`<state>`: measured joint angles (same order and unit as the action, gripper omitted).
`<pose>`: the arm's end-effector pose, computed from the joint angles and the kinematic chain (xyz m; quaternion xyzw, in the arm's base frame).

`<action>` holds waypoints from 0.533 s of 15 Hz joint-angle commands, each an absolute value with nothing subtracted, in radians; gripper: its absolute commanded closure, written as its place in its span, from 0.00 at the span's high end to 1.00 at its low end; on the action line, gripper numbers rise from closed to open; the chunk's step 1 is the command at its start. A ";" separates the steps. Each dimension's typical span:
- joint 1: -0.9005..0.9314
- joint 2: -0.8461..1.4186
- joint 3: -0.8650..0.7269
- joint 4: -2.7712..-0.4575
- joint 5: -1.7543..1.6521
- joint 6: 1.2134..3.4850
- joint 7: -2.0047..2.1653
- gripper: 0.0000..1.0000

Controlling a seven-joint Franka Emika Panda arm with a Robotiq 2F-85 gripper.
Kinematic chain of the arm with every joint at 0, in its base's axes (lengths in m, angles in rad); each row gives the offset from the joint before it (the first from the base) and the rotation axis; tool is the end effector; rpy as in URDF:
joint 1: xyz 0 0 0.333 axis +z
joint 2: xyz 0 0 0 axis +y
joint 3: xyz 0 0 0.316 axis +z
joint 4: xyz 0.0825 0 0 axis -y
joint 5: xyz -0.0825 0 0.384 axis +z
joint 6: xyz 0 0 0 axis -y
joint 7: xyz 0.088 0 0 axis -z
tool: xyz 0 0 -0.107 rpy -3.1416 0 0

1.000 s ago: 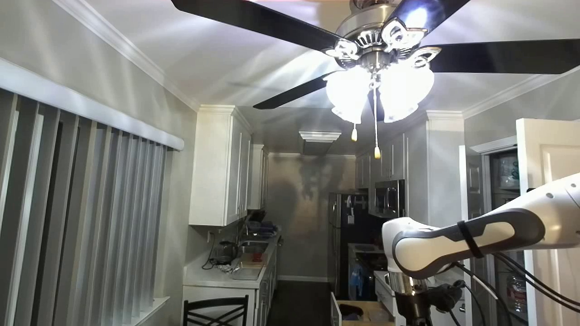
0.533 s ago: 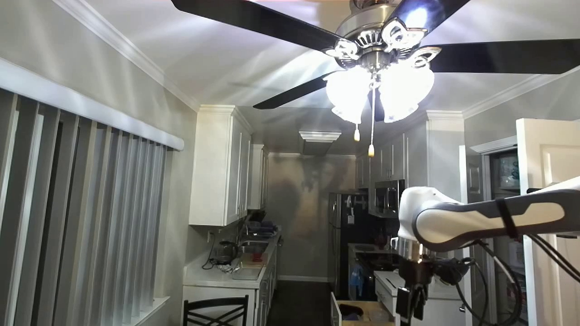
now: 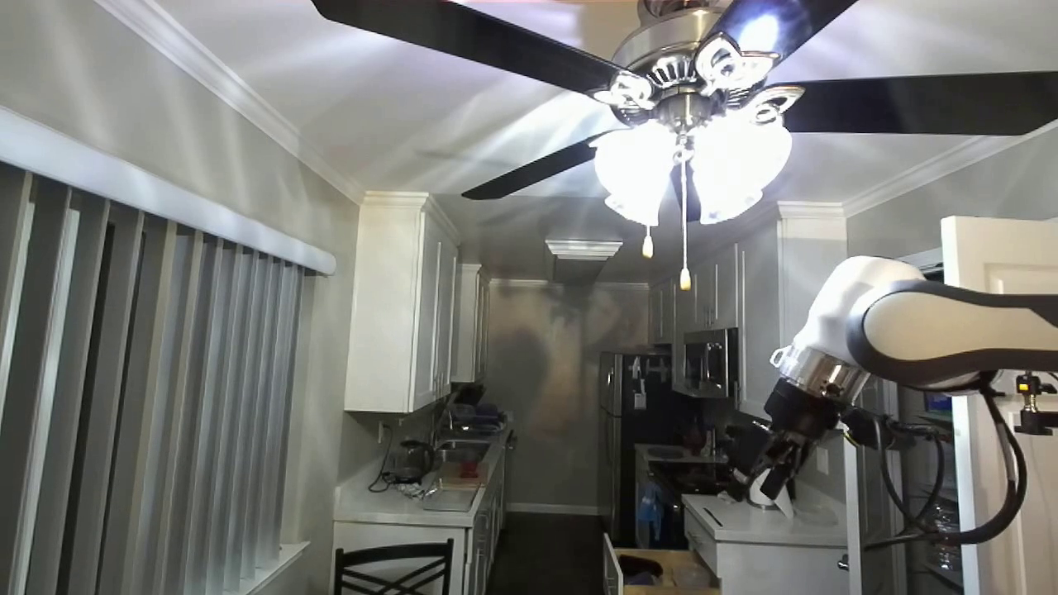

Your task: Pull down the toggle on the chandelier to switch off the light

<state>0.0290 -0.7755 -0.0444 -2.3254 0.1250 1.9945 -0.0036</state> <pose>0.3455 -0.0031 0.6486 -0.9725 0.0155 -0.2198 0.0756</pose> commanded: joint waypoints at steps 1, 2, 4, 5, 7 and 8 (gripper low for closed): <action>0.009 -0.860 -0.023 -2.397 0.198 2.127 0.094 1.00; 0.004 -0.873 -0.019 -2.404 0.217 2.148 0.131 1.00; 0.016 -0.844 -0.029 -2.368 0.198 2.117 0.105 1.00; 0.014 -0.857 -0.026 -2.378 0.207 2.136 0.125 1.00; 0.010 -0.873 -0.023 -2.390 0.212 2.144 0.140 1.00; 0.007 -0.876 -0.023 -2.393 0.213 2.145 0.141 1.00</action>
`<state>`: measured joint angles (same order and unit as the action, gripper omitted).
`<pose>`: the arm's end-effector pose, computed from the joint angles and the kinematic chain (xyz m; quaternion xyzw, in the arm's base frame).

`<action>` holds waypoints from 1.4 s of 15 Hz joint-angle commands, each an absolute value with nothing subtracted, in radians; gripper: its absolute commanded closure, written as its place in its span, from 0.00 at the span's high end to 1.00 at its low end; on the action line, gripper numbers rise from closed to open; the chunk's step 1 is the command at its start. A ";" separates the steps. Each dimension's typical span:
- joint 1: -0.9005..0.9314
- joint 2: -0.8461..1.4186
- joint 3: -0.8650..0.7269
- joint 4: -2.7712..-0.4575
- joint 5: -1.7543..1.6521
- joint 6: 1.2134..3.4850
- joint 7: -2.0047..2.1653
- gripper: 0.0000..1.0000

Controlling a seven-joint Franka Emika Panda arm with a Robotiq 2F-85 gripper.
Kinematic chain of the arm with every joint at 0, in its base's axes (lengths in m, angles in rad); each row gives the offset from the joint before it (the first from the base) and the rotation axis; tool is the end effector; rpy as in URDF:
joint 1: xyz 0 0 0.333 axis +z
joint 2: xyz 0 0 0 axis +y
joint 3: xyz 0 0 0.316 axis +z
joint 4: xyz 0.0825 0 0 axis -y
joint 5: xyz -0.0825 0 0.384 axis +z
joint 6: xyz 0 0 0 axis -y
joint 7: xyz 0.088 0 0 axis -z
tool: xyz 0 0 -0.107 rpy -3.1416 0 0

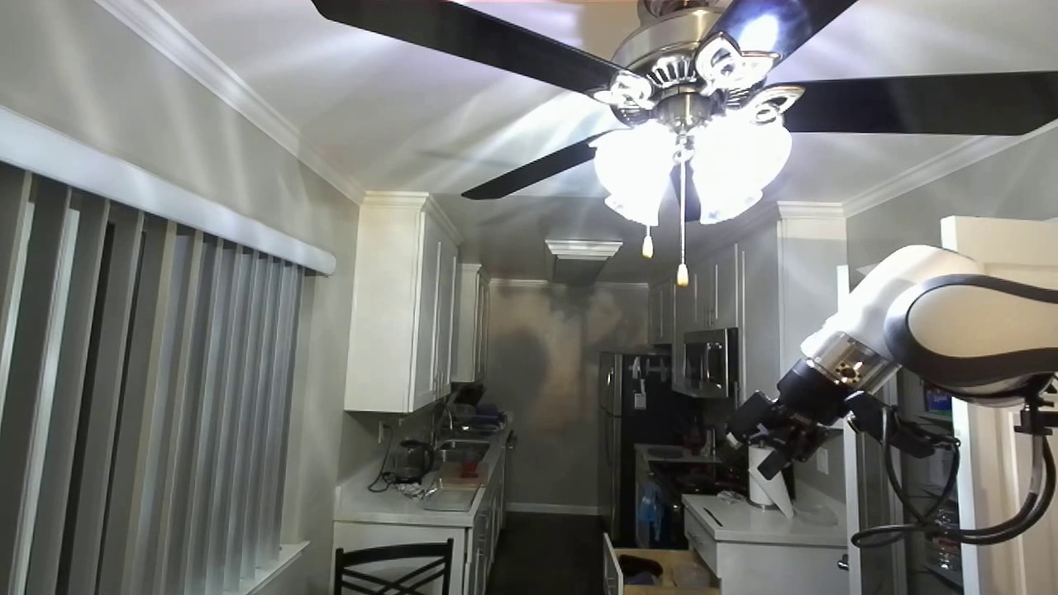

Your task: Pull down the toggle on the chandelier to switch off the light

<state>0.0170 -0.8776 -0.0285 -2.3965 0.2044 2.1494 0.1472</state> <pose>0.3230 0.0007 0.6670 -0.9398 0.0999 -0.2993 0.1310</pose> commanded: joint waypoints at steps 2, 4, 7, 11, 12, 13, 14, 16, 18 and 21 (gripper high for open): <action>0.006 -0.876 -0.023 -2.394 0.213 2.145 0.141 1.00; 0.013 -0.893 -0.017 -2.396 0.197 2.255 0.091 1.00; 0.031 -0.884 -0.008 -2.316 0.158 2.292 0.034 1.00; 0.067 -0.843 -0.011 -2.224 0.125 2.403 -0.066 1.00; 0.079 -0.809 -0.011 -2.193 0.119 2.455 -0.088 1.00; 0.087 -0.790 -0.010 -2.178 0.112 2.512 -0.106 1.00; 0.091 -0.746 -0.007 -2.142 0.099 2.577 -0.119 1.00; 0.086 -0.674 -0.006 -2.087 0.073 2.718 -0.121 1.00; 0.061 -0.609 -0.001 -2.035 0.039 2.851 -0.103 1.00; -0.002 -0.536 0.007 -1.985 -0.027 3.020 -0.088 1.00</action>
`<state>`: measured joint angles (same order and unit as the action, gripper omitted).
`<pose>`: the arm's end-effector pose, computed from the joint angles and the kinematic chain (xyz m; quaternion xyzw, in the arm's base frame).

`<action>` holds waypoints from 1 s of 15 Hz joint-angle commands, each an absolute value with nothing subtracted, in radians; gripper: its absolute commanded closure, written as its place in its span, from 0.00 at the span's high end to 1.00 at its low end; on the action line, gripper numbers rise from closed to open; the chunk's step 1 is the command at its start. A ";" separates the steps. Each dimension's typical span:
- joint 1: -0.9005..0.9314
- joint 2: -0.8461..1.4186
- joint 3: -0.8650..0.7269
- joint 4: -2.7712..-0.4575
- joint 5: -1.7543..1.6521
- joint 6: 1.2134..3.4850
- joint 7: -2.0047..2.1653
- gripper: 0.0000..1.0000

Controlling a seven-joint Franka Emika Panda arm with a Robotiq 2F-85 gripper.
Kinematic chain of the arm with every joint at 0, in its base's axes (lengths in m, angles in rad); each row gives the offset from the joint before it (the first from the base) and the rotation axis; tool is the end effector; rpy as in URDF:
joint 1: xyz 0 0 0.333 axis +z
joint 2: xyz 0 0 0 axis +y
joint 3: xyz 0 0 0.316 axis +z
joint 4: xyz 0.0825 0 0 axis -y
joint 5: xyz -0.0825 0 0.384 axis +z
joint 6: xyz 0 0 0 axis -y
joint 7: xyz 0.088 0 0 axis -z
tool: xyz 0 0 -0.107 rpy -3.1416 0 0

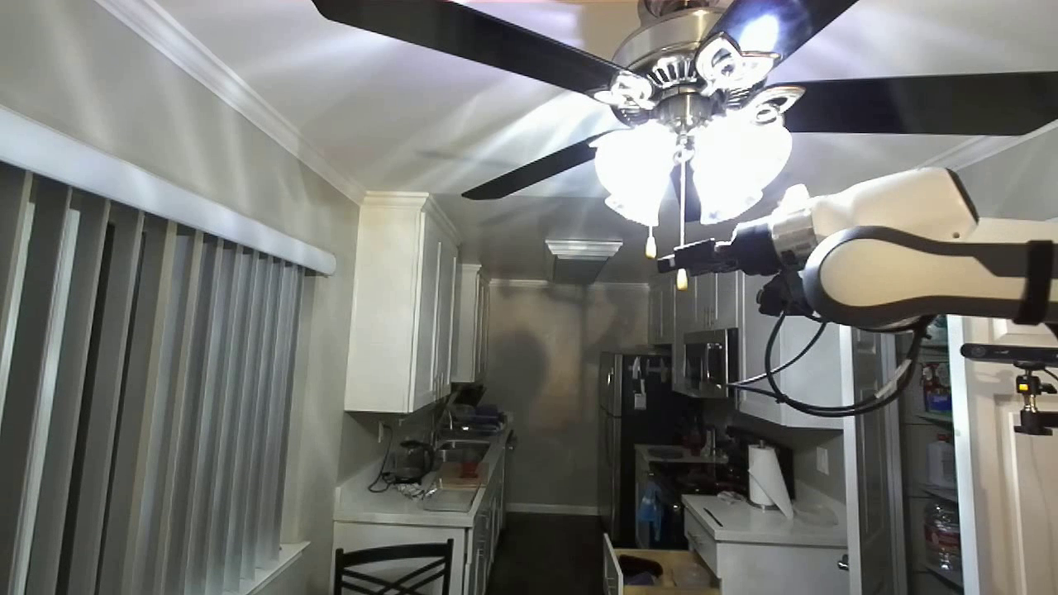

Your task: Pull down the toggle on the chandelier to switch off the light

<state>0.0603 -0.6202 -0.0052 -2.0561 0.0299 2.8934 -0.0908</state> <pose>0.3688 0.0174 0.8468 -0.7446 -0.0454 -0.6660 0.0019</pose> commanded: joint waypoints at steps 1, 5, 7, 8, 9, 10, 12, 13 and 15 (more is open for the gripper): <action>-0.026 -0.513 0.007 -1.968 -0.046 3.055 -0.086 1.00; -0.099 -0.445 0.013 -1.924 -0.096 3.072 -0.079 1.00; -0.111 -0.422 0.015 -1.906 -0.108 3.058 -0.079 1.00; -0.113 -0.412 0.015 -1.899 -0.112 3.054 -0.080 1.00; -0.110 -0.407 0.012 -1.892 -0.114 3.049 -0.082 1.00; -0.107 -0.400 0.010 -1.885 -0.115 3.046 -0.082 1.00; -0.108 -0.393 0.006 -1.875 -0.114 3.041 -0.081 1.00; -0.124 -0.392 0.016 -1.871 -0.109 3.040 -0.084 1.00; -0.137 -0.387 0.022 -1.861 -0.112 3.041 -0.081 1.00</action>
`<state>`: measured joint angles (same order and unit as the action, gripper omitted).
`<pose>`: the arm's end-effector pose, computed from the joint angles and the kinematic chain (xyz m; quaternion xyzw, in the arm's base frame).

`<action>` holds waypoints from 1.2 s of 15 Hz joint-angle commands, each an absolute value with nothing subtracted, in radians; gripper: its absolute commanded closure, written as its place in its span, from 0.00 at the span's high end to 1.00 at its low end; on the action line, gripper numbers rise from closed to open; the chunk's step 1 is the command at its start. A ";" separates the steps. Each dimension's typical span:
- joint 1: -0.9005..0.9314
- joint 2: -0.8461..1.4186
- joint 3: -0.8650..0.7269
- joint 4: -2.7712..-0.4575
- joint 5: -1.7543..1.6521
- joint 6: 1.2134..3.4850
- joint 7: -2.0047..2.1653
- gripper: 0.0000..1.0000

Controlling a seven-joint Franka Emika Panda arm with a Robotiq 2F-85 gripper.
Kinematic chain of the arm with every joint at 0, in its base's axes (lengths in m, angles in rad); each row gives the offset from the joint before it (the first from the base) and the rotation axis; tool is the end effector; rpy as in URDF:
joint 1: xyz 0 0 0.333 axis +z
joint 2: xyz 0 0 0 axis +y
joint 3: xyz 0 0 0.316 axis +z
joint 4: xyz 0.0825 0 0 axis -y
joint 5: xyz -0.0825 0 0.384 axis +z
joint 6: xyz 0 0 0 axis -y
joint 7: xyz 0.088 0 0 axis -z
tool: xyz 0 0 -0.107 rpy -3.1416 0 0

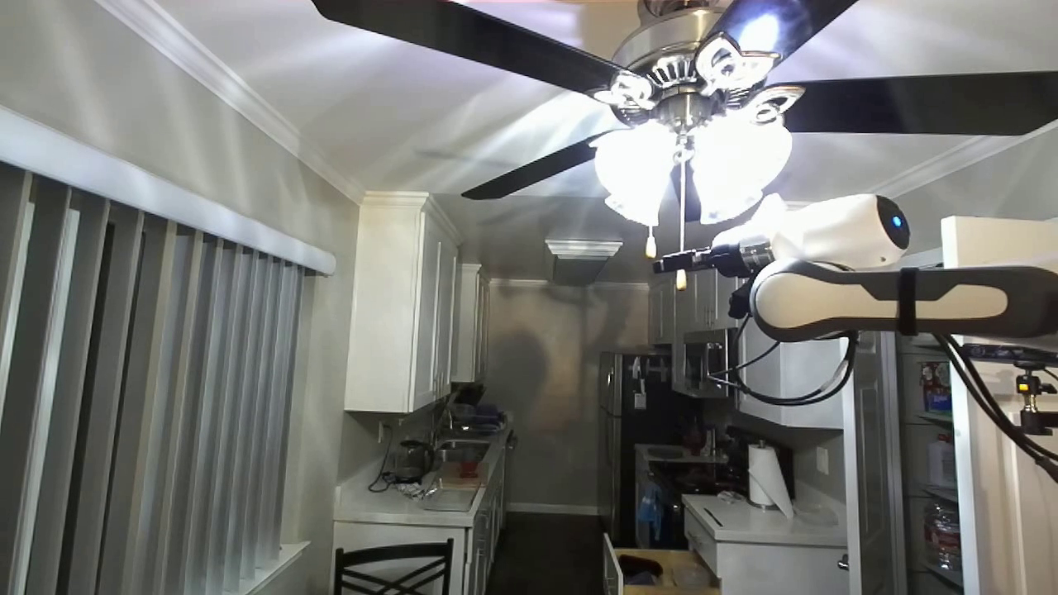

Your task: Pull down the toggle on the chandelier to switch off the light

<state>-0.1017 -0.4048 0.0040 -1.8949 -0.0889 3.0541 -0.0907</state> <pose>0.4338 -0.0348 0.8561 0.7089 0.0266 0.6976 0.1007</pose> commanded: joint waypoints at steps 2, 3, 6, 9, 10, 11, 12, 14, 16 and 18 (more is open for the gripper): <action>-0.143 -0.382 0.026 -1.855 -0.110 3.040 -0.083 1.00; -0.145 -0.381 0.028 -1.853 -0.111 3.036 -0.087 0.84; -0.120 -0.375 0.008 -1.847 -0.122 3.033 -0.092 0.60; -0.119 -0.375 0.002 -1.849 -0.121 3.034 -0.092 0.41; -0.120 -0.378 0.000 -1.854 -0.121 3.036 -0.091 0.35; -0.120 -0.378 -0.002 -1.855 -0.120 3.037 -0.091 0.27; -0.122 -0.379 -0.004 -1.859 -0.121 3.037 -0.090 0.22; -0.125 -0.378 -0.007 -1.858 -0.122 3.037 -0.090 0.08; -0.127 -0.379 -0.007 -1.861 -0.124 3.038 -0.089 0.02; -0.142 -0.380 0.007 -1.864 -0.118 3.040 -0.093 0.03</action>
